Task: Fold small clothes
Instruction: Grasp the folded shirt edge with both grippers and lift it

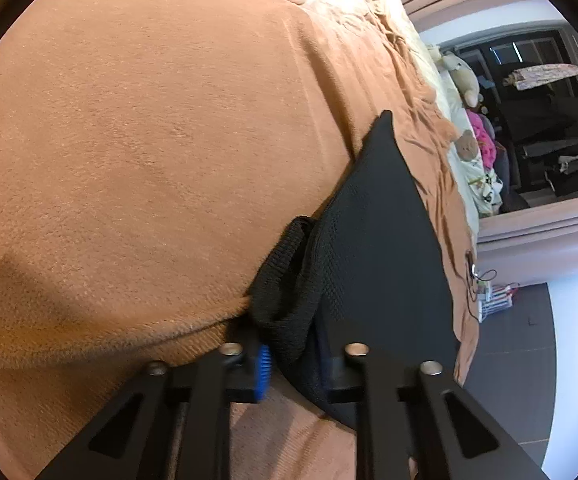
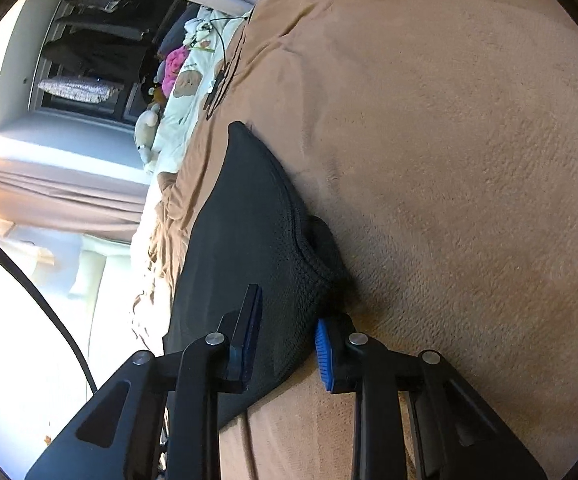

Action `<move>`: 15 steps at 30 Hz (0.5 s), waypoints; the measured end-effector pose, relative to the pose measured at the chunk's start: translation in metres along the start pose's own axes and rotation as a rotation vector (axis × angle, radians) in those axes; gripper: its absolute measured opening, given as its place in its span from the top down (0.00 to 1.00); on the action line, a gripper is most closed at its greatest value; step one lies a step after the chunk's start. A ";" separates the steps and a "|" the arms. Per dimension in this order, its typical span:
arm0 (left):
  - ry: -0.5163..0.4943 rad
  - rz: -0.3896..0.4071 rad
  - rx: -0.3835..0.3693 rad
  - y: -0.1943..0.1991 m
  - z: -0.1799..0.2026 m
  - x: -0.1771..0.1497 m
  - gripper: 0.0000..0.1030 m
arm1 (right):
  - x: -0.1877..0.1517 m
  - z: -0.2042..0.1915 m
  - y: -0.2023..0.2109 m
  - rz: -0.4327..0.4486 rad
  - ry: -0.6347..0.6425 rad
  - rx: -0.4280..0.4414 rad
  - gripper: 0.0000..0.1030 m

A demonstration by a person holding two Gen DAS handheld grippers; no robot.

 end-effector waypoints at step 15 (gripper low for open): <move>-0.069 0.092 -0.090 0.051 0.046 0.004 0.97 | 0.006 -0.046 0.020 0.022 0.087 -0.029 1.00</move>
Point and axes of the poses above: each gripper's, at about its wrist camera, not at the fingertips, and y roughly against the way its jaws point, z to its right, x to its top, the point moved 1 cm from there along -y, roughly the way its jaws point, and after that the axes turned 10 degrees about -x, right-handed, at the moved point
